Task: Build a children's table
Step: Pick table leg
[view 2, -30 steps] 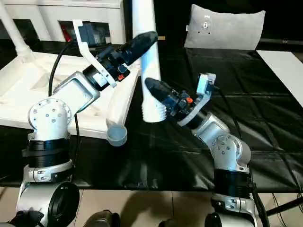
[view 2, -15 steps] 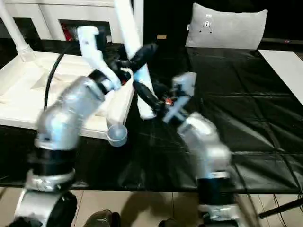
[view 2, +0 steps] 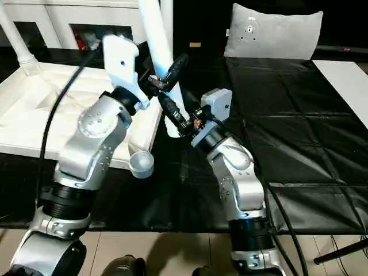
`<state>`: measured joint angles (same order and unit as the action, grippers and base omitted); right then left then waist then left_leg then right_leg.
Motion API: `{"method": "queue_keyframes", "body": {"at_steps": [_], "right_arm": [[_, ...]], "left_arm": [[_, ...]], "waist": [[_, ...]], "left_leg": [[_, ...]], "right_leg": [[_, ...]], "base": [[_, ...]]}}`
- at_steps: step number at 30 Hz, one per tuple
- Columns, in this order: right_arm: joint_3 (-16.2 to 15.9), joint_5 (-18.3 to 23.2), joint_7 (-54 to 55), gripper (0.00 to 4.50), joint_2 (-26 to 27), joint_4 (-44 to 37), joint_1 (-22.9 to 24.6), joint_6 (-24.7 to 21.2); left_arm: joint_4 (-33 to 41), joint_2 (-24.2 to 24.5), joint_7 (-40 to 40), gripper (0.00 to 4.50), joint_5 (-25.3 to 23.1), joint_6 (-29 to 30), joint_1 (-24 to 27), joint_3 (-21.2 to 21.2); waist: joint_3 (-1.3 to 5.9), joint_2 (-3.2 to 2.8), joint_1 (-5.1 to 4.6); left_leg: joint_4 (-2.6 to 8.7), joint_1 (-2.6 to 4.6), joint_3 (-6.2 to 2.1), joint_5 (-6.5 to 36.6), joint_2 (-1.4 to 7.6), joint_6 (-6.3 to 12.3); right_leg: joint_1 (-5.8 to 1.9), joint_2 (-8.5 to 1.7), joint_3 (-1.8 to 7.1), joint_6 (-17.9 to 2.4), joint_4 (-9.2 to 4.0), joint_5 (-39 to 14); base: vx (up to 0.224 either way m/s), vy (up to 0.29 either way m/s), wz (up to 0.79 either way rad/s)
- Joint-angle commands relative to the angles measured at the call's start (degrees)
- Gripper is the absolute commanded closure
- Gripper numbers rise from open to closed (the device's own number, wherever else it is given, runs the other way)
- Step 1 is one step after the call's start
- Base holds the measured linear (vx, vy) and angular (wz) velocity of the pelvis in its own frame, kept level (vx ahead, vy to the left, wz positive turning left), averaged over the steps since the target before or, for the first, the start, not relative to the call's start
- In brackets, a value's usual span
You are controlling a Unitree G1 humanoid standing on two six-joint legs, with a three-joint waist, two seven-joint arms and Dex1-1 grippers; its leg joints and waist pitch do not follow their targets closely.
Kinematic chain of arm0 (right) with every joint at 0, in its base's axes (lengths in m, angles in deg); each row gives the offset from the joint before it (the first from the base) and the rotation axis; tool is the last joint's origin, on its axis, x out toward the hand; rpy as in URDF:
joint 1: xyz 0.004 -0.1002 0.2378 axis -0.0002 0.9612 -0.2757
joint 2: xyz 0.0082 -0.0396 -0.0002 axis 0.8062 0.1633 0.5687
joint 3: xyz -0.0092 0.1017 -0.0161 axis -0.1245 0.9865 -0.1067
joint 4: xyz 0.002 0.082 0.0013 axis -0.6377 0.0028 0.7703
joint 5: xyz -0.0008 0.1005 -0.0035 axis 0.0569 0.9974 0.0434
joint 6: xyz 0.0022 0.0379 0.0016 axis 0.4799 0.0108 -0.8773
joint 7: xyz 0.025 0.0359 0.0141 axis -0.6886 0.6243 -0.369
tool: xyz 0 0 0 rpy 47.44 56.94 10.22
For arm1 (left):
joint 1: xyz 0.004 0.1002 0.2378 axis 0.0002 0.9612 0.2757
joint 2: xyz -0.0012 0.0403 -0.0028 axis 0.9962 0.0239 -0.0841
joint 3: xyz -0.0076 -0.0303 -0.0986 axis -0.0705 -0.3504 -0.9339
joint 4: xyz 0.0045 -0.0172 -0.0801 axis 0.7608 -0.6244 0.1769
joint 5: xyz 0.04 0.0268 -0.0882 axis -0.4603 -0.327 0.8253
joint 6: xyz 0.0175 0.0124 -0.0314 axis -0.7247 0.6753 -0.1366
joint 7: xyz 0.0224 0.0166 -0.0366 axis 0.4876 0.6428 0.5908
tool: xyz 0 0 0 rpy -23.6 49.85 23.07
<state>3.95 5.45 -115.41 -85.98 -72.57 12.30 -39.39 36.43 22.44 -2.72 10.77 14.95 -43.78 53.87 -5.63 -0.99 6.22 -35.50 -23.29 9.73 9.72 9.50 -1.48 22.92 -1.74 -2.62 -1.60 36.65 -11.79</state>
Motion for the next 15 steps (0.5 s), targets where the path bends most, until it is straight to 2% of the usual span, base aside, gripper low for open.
{"method": "queue_keyframes", "body": {"at_steps": [1, 6, 7, 10, 12, 13, 15], "right_arm": [[-0.45, -0.58, -0.11, 2.64, -0.18, 0.40, -0.06, 1.14], [-1.03, -0.72, -0.40, 2.64, -0.28, 0.84, -0.16, 1.79], [-1.33, -0.73, -0.37, 2.64, -0.42, 0.89, -0.15, 2.02], [-1.48, -0.84, -0.40, 2.64, -0.53, 0.94, -0.11, 2.23], [-1.51, -0.91, -0.54, 2.64, -0.68, 0.96, 0.06, 2.39], [-1.58, -0.91, -0.69, 2.64, -0.81, 0.90, 0.25, 2.41], [-1.64, -0.94, -0.75, 2.64, -0.86, 0.88, 0.33, 2.41]], "left_arm": [[-0.68, -0.01, 0.32, 0.64, -0.69, -1.34, 0.00, 0.81], [-1.27, 0.84, 0.31, 1.03, -2.54, -2.16, 0.07, 1.67], [-1.78, 1.77, 0.65, 1.13, -4.64, -2.41, 0.09, 2.08], [-2.29, 2.55, 1.10, 1.22, -6.40, -2.55, 0.04, 2.31], [-2.88, 2.14, 0.73, 1.46, -4.60, -2.29, 0.01, 0.94], [-3.09, 1.57, 0.04, 1.49, -2.45, -1.94, 0.01, -0.22], [-3.13, 1.38, -0.41, 1.52, -1.60, -1.81, 0.02, -0.57]], "waist": [[5.50, 0.63, -0.18], [5.52, 0.56, -0.25], [5.51, 0.54, -0.27], [5.53, 0.60, -0.30], [5.53, 0.64, -0.32], [5.49, 0.62, -0.38], [5.50, 0.70, -0.36]], "left_leg": [[4.00, 1.31, -1.46, 7.94, 3.68, 0.99], [4.00, 1.41, -1.48, 7.97, 3.77, 1.28], [3.97, 1.38, -1.46, 8.00, 3.76, 1.29], [3.98, 1.35, -1.47, 7.87, 3.76, 1.38], [3.93, 1.38, -1.41, 7.74, 3.72, 1.31], [3.93, 1.38, -1.39, 7.90, 3.68, 1.20], [3.89, 1.31, -1.36, 7.76, 3.63, 1.27]], "right_leg": [[-2.67, -6.59, 3.23, -8.42, -4.95, -9.35], [-2.62, -6.59, 3.20, -8.66, -4.87, -9.21], [-2.64, -6.63, 3.21, -8.68, -4.90, -9.30], [-2.65, -6.58, 3.23, -8.72, -4.86, -9.10], [-2.65, -6.62, 3.23, -8.91, -4.82, -8.93], [-2.64, -6.59, 3.19, -9.16, -4.86, -9.14], [-2.73, -6.65, 3.20, -9.45, -4.87, -9.04]], "base": [[0.000, 0.000, 0.00], [0.000, 0.000, 0.00], [0.000, 0.000, 0.00], [0.000, 0.000, 0.00], [0.000, 0.000, 0.00], [0.000, 0.000, 0.00], [0.000, 0.000, 0.00]]}}
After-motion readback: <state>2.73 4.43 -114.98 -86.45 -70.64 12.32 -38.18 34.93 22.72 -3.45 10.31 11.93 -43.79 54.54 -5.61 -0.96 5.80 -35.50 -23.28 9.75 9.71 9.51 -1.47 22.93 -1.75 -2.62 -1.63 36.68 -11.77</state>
